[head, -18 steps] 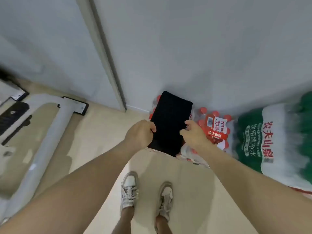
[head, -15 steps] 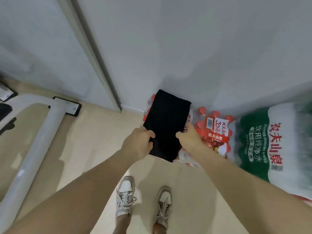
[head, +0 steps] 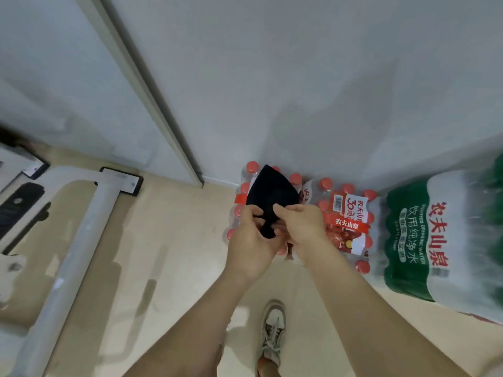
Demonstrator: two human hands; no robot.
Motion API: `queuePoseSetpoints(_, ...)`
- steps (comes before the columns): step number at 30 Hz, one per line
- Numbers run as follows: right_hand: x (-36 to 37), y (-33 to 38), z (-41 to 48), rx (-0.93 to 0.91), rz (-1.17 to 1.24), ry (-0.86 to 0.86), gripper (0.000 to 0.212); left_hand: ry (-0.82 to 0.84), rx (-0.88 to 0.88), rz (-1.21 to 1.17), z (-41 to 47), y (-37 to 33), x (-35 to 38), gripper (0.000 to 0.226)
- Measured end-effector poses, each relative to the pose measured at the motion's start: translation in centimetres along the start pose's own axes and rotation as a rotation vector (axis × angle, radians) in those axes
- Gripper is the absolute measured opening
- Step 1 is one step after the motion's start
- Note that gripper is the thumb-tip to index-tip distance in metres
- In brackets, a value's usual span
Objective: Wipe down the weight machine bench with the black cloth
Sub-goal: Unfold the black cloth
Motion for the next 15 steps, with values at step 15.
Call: queuePoseSetpoints(15,4.7,21.0,-28.4,-0.344,-0.218,0.611,0.045,-0.057,0.249,-0.814,-20.9,-22.0,-9.9,0.019)
Point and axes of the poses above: each hand's wrist, its own z-axis towards the middle knuckle, its own x-axis out of the palm, y = z × x, the point moved 10 cm from there along z, towards the middle knuckle, and after that the axes turned 15 degrees about y, right-handed, at the moved point
